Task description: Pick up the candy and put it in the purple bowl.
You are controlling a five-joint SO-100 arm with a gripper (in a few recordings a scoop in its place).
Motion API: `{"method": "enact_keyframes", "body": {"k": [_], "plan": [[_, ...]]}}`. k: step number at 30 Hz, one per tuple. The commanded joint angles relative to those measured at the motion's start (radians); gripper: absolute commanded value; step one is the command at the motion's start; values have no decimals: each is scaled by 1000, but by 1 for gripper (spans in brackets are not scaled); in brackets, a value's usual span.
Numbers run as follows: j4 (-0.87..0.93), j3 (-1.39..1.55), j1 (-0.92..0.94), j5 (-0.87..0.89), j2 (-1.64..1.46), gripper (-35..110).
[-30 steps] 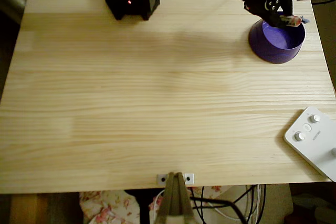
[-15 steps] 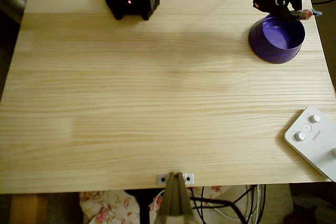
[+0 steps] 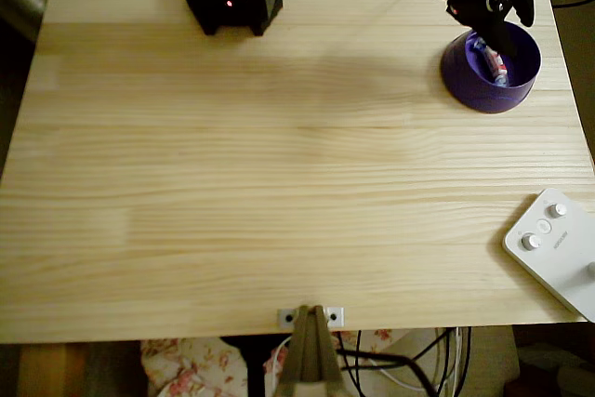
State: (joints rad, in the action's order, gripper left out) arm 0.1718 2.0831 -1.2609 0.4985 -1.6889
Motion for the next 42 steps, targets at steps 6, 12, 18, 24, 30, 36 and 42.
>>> {"method": "enact_keyframes", "body": {"k": [6, 12, 18, 24, 30, 36, 42], "plan": [[100, 75, 101, -26, -301, -1], [212, 339, 339, -52, -655, -1], [515, 497, 666, -112, -959, -1], [713, 566, 1060, -287, -1057, -1], [746, 719, 1227, -362, -1193, -1], [782, 798, 1319, -445, -1361, -1], [735, 882, 1330, -462, -1450, -1]]}}
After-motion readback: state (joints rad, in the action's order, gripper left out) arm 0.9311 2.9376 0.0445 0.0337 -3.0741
